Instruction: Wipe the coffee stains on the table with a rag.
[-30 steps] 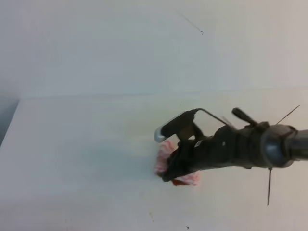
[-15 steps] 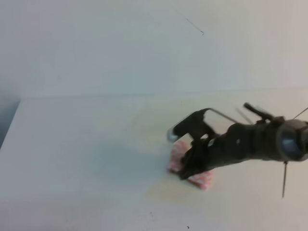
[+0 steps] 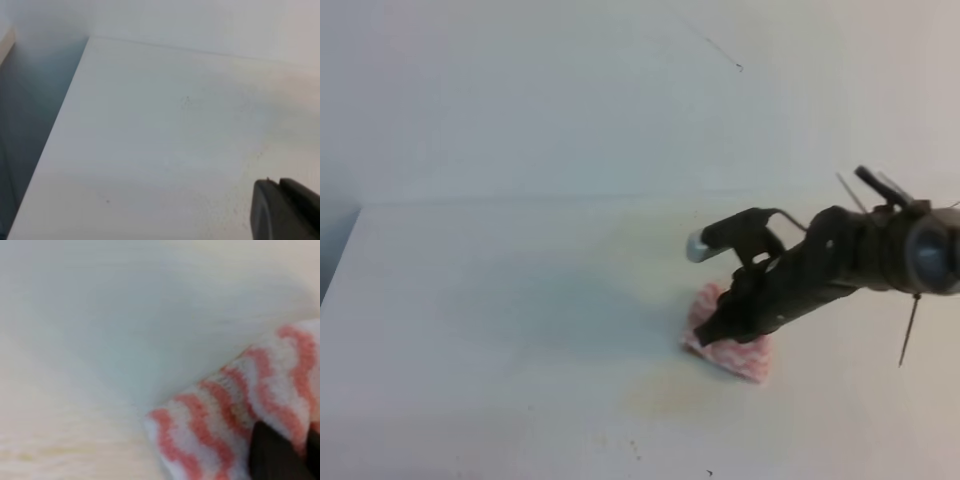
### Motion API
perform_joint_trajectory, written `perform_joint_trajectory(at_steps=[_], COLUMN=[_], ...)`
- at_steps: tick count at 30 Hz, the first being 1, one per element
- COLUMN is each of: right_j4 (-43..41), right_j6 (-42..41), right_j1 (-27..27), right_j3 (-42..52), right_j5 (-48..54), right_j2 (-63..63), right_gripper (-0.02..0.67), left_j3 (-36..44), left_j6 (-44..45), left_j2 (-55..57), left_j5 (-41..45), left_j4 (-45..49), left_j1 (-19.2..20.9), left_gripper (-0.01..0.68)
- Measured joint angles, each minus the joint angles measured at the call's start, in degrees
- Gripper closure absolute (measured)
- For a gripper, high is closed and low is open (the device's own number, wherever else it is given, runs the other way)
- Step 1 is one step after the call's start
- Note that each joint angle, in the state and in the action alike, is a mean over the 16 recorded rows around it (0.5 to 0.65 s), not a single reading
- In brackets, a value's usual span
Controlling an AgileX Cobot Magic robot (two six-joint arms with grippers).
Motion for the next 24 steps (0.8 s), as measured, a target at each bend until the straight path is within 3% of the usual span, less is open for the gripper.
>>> perform_joint_trajectory(at_steps=[9,14,19,24], right_j4=[-0.56,-4.16,-13.12,-23.25], right_j6=[-0.02,2.37,9.02,17.08], right_j1=[14.61,20.00,20.12,15.65], right_j3=[-1.47,-1.59,-1.58,-1.41], right_j5=[3.79,6.08,8.75,10.75], right_j2=[0.12,-0.06,-0.98,-2.64], right_gripper=[0.618,0.618,0.618,0.618], left_j3=[0.00,0.62,0.62,0.62], left_j6=[0.00,0.00,0.00,0.00], left_j2=[0.00,0.00,0.00,0.00], left_j5=[0.00,-0.24,-0.24,-0.24], left_j4=[0.00,0.02,0.02,0.02], left_j1=[0.00,0.00,0.00,0.00], left_gripper=[0.674,0.674,0.674,0.674])
